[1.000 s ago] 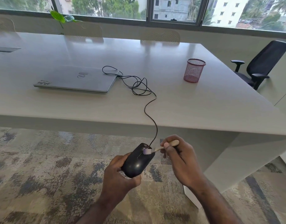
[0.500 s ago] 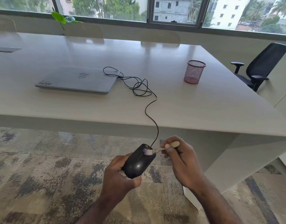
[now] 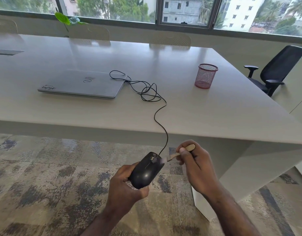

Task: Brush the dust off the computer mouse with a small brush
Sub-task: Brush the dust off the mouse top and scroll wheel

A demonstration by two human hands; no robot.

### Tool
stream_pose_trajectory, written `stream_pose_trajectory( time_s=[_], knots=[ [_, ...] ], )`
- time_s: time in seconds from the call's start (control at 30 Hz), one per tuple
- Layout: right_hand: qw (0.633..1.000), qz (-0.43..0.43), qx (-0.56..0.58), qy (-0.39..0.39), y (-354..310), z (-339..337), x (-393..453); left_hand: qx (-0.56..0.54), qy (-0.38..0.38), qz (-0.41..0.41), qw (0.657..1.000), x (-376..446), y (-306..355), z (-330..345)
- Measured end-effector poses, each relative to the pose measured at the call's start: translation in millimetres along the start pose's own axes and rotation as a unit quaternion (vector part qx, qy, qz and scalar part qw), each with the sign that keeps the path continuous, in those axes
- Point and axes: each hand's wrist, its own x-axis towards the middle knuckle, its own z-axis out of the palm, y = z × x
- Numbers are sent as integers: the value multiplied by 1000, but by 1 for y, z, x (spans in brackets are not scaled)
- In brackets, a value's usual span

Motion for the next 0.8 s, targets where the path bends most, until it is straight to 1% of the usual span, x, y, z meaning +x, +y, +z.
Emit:
stream_pose_trajectory(
  time_s=[0.13, 0.23, 0.33, 0.43, 0.57, 0.67, 0.73, 0.8],
  knots=[
    [998, 20, 44, 43, 0, -1, 4, -7, 1, -6, 1000, 0, 0, 0],
    [998, 33, 47, 23, 1, 2, 3, -11, 1, -6, 1000, 2, -1, 1],
    [999, 36, -5, -2, 4, 2, 1, -15, 2, -9, 1000, 3, -3, 0],
    [999, 36, -16, 16, 3, -2, 4, -14, -1, -8, 1000, 4, -6, -1],
    [998, 30, 32, 48, -2, 1, 9, -10, -3, -4, 1000, 5, -6, 1],
    [998, 39, 41, 21, -1, 6, 10, -12, -8, -5, 1000, 6, -7, 1],
    [999, 40, 13, 0, 3, 7, 9, -15, -8, -3, 1000, 7, -7, 1],
    [999, 34, -13, -5, 5, 4, 9, -16, -7, -4, 1000, 8, -8, 0]
  ],
)
